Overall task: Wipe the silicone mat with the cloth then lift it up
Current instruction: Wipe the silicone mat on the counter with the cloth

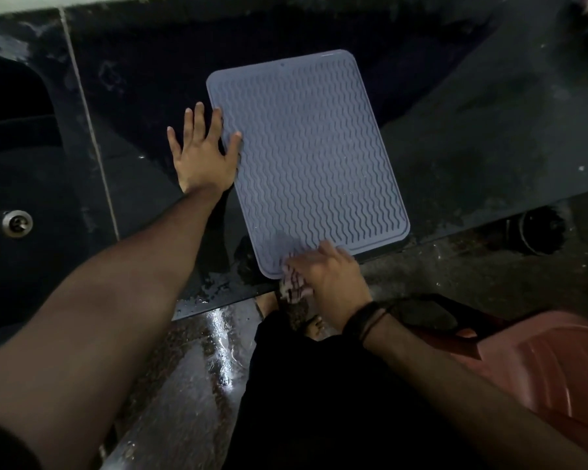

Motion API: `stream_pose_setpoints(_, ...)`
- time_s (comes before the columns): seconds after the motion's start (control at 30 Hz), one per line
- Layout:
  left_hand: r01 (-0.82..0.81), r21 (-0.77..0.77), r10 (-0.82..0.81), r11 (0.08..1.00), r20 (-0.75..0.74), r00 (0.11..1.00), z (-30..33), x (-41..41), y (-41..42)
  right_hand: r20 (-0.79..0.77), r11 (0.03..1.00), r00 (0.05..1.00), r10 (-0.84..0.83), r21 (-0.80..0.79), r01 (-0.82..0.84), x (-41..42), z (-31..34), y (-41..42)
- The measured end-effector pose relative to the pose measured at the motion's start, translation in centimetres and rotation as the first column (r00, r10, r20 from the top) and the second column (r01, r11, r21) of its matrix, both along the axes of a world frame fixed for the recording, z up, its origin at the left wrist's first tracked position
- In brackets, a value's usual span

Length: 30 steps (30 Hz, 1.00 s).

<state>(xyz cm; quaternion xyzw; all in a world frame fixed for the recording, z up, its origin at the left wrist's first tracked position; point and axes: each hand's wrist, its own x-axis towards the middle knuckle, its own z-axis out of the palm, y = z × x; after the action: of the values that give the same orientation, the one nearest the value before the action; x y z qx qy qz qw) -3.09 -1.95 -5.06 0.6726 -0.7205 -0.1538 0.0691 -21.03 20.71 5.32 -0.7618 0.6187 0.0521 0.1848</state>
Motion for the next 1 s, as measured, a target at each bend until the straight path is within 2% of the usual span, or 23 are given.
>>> stream_pose_setpoints(0.13,0.009,0.005,-0.009,1.0,0.003,1.0,-0.1,0.2,0.0,0.076,0.971,0.984,-0.162,-0.163,0.173,0.1,-0.3,-6.6)
stream_pose_setpoints(0.27,-0.001,0.006,0.001,1.0,0.021,1.0,0.0,-0.1,-0.1,-0.087,0.994,0.991,-0.103,-0.04,0.1,1.6,-2.6,-11.6)
stream_pose_setpoints(0.37,-0.01,-0.002,0.01,1.0,0.019,1.0,-0.1,-0.1,-0.1,-0.112,0.997,0.991,-0.07,-0.052,0.065,1.3,-3.5,-9.0)
stream_pose_setpoints(0.53,-0.007,-0.002,0.007,1.0,0.013,1.0,0.1,-0.2,0.1,-0.026,0.968,0.998,-0.051,-0.248,0.043,-0.4,-3.5,-1.2)
stream_pose_setpoints(0.6,-0.002,0.0,0.002,1.0,0.003,1.0,0.3,-0.1,0.1,-0.035,0.979,0.999,-0.026,-0.201,0.018,-0.6,-3.0,0.8)
stream_pose_setpoints(0.7,0.004,-0.004,-0.004,1.0,0.002,1.0,0.3,-0.1,0.1,-0.046,0.999,0.999,-0.008,-0.051,0.006,-1.2,-1.8,1.4)
stream_pose_setpoints(0.8,0.002,-0.003,-0.002,1.0,0.003,1.0,0.1,-0.1,0.0,-0.001,0.998,0.998,-0.064,0.021,0.064,-1.7,-0.4,-0.7)
stream_pose_setpoints(0.9,0.009,-0.006,-0.009,1.0,0.002,1.0,0.0,0.0,0.0,0.077,0.973,0.978,-0.192,-0.117,0.2,-1.0,0.0,-5.3)
stream_pose_setpoints(1.0,0.008,-0.003,-0.008,1.0,0.01,1.0,-0.1,0.0,-0.2,0.05,0.962,0.977,-0.207,-0.173,0.213,0.9,-1.4,-10.8)
